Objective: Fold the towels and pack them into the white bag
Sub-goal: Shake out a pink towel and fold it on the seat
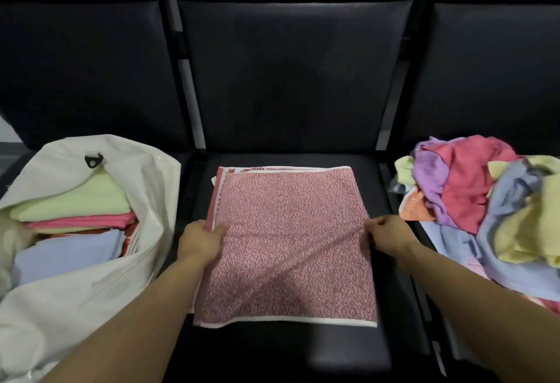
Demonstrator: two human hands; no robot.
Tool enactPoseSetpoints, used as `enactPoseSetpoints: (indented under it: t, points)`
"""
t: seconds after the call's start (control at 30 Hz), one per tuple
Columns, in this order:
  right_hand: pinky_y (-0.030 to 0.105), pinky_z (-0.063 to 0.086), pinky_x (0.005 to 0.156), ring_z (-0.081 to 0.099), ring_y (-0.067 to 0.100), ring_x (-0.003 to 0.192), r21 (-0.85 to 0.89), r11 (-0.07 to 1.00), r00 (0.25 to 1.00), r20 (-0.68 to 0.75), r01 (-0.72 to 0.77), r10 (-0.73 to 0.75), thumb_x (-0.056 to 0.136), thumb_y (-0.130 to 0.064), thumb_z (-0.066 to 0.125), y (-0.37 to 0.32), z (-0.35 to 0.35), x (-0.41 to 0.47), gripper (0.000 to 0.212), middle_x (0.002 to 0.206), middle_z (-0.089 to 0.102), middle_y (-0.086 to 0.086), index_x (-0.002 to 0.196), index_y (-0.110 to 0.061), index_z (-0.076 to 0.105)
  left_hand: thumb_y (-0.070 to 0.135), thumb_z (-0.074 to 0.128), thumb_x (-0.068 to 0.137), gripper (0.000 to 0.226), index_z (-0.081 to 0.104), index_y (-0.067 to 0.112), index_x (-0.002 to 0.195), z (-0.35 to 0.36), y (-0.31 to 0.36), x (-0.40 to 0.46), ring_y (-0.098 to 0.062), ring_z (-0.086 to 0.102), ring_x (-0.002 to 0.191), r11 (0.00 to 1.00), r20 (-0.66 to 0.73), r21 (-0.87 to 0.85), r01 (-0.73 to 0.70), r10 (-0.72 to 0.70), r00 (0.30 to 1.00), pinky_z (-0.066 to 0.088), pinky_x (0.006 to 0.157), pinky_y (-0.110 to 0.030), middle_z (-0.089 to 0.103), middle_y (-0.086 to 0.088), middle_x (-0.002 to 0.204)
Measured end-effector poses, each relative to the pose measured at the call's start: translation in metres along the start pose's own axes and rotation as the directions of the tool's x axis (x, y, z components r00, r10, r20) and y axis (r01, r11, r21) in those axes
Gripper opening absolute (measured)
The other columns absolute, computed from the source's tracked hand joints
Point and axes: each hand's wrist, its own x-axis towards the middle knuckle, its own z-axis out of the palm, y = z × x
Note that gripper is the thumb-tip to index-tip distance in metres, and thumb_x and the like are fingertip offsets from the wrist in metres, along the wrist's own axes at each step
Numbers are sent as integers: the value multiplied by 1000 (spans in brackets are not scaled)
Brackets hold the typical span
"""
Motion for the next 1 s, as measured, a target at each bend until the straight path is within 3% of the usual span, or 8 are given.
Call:
enactPoseSetpoints:
  t: [0.07, 0.17, 0.3, 0.4, 0.5, 0.73, 0.87, 1.0]
  points:
    - [48, 57, 72, 54, 20, 63, 42, 999, 1000, -20, 22, -21, 96, -13, 62, 9, -16, 2, 33, 62, 61, 10, 71, 9, 66, 37, 79, 87, 39, 74, 3, 104, 9, 2, -10, -31, 70, 90, 996, 44, -84, 34, -31, 999, 57, 90, -41, 75, -14, 102]
    - [24, 44, 50, 47, 9, 47, 107, 993, 998, -53, 44, -39, 95, -5, 63, 24, -34, -1, 28, 52, 55, 0, 68, 3, 62, 29, 81, 87, 35, 67, 6, 109, 20, 5, -27, -30, 70, 91, 985, 63, -162, 58, -49, 997, 57, 92, -43, 72, -12, 107]
    - [23, 45, 57, 53, 12, 56, 299, 951, 991, 73, 83, -110, 93, -11, 71, 32, -32, -25, 7, 65, 61, -1, 95, -9, 64, 21, 78, 90, 50, 47, 20, 129, 20, 4, -41, -32, 68, 103, 956, 84, -289, 44, -21, 996, 53, 98, -51, 64, -10, 120]
    - [5, 45, 66, 60, 6, 75, 240, 937, 965, 4, 254, -263, 94, -6, 67, 24, -30, -32, 18, 93, 69, -2, 108, -18, 68, 18, 75, 92, 44, 48, 30, 124, 11, 10, -46, -29, 72, 95, 920, 69, -390, -21, 52, 996, 57, 89, -48, 69, -13, 113]
    - [5, 47, 70, 65, 7, 78, 319, 900, 955, -103, 298, -280, 92, -4, 69, 12, -34, -32, 17, 97, 75, 2, 97, -20, 74, 21, 75, 92, 43, 51, 31, 127, 3, 27, -54, -24, 73, 90, 878, -20, -466, -111, 115, 993, 56, 76, -36, 73, -8, 104]
    - [10, 50, 71, 61, 7, 74, 519, 736, 894, -344, 435, -286, 86, -10, 78, -20, -63, -55, 13, 83, 70, 9, 97, -17, 76, 21, 80, 87, 27, 69, 28, 111, -14, 60, -76, 3, 70, 89, 750, -224, -591, -299, 204, 953, 51, 78, -16, 74, 11, 98]
    - [13, 52, 79, 64, 8, 78, 600, 589, 838, -446, 541, -316, 88, -6, 75, -35, -83, -76, 16, 82, 71, 7, 99, -17, 76, 14, 77, 89, 13, 75, 25, 95, -29, 71, -85, -3, 69, 96, 640, -336, -651, -408, 238, 911, 51, 79, -13, 75, 6, 102]
    - [18, 54, 84, 69, 3, 87, 585, 582, 820, -482, 564, -310, 90, -10, 74, -39, -81, -87, 18, 90, 78, -10, 101, -24, 76, 14, 73, 93, 16, 75, 30, 96, -37, 72, -90, -7, 66, 95, 599, -360, -646, -473, 308, 881, 51, 77, -16, 71, 2, 102]
